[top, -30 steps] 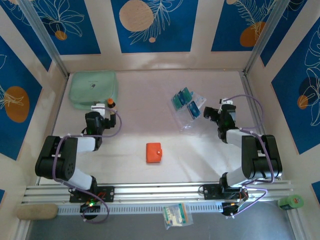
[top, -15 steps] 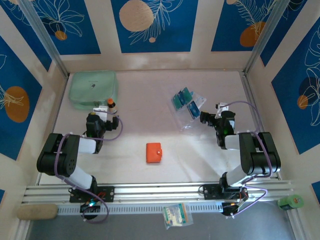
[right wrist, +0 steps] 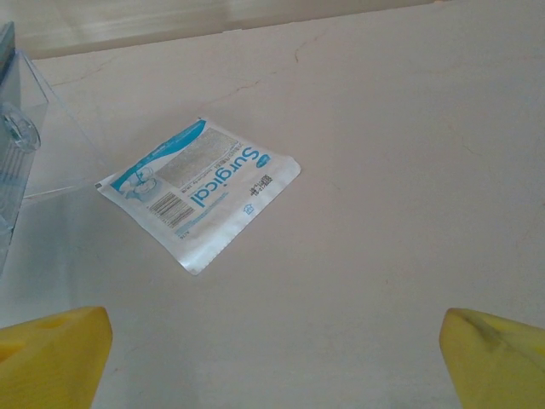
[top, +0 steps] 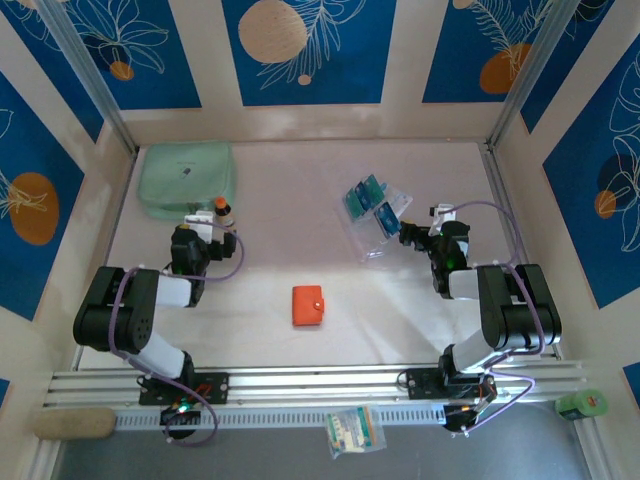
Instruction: Put the credit cards into the card holder
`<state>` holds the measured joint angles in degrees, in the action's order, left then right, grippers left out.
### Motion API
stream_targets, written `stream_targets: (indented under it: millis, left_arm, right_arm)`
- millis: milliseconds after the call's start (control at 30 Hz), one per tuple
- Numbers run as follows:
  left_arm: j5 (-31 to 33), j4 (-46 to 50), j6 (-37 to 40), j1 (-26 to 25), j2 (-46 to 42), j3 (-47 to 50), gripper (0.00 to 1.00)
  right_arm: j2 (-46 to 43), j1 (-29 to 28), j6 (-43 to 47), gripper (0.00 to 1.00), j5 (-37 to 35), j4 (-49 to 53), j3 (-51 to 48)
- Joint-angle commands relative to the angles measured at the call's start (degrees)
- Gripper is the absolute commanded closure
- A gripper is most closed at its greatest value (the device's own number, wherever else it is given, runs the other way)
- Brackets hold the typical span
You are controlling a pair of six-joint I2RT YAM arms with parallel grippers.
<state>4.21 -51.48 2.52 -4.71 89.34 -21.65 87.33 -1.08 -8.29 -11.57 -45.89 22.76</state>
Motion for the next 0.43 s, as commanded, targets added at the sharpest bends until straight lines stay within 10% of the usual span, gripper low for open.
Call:
stream_targets:
  millis: [0,400]
  left_arm:
    - [-1.3,-1.9,0.5,0.7,0.2,0.0,0.00]
    - [-1.3,-1.9,0.5,0.7,0.2,0.0,0.00]
  right_arm:
    - [-0.1,-0.2,1.1,0.01,-1.0,-2.2,0.3]
    - [-0.1,0.3,1.0,0.01,0.1,-2.0,0.3]
